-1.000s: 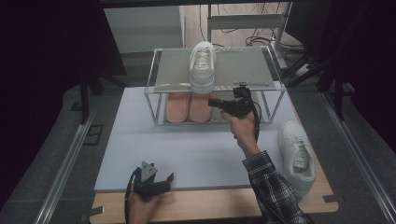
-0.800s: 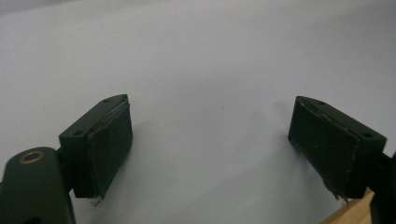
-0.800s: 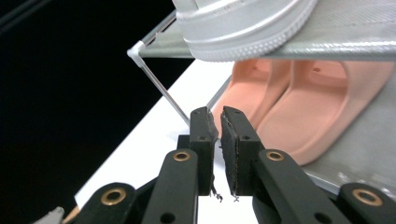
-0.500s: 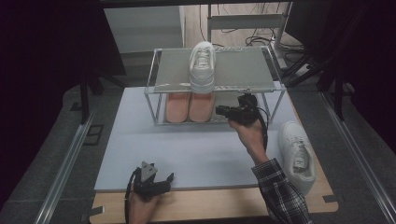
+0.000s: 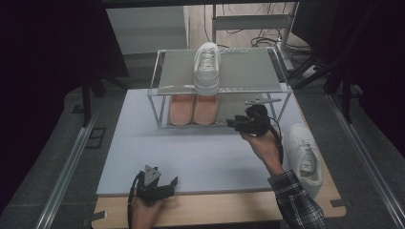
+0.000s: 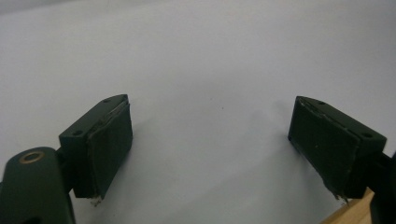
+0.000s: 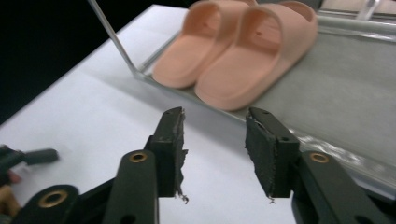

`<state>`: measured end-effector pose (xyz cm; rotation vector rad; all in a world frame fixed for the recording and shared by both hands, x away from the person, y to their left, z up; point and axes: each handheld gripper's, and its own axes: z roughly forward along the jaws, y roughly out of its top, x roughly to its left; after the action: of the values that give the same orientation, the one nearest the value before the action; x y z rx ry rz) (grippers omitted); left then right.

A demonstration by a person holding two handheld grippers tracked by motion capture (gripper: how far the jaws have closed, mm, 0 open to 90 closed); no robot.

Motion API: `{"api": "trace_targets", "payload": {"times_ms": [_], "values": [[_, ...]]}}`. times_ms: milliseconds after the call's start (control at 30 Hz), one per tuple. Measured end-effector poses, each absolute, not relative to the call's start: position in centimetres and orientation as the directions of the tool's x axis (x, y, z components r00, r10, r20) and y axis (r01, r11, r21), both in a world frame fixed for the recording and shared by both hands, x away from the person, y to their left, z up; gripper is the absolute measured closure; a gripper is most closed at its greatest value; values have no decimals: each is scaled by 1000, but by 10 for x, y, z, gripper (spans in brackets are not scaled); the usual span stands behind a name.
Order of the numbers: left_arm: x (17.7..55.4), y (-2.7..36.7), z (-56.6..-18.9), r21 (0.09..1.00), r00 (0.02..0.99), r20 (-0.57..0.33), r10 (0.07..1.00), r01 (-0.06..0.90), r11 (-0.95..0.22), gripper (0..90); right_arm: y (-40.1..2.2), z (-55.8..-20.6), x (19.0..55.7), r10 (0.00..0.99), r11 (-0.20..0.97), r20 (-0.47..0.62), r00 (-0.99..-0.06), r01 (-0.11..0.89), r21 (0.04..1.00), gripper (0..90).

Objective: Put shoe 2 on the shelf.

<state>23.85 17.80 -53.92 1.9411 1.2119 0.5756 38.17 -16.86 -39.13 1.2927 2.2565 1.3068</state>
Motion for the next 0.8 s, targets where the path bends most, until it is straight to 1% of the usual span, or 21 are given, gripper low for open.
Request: {"api": "trace_targets", "payload": {"times_ms": [267,400,500,800], "values": [[238,178,-539,794,447,-19,894,551,-259,137,-182,-394,374,809,273,140,-570,577,770,515],[238,178,-539,794,447,-19,894,550,-259,137,-190,-394,371,821,305,97,-563,575,759,518],[239,178,-539,794,448,-18,894,550,-259,137,-198,-393,369,823,310,94,-560,582,752,542],[238,178,-539,794,448,-18,894,550,-259,137,-231,-393,363,845,285,114,-523,621,730,676]]}}
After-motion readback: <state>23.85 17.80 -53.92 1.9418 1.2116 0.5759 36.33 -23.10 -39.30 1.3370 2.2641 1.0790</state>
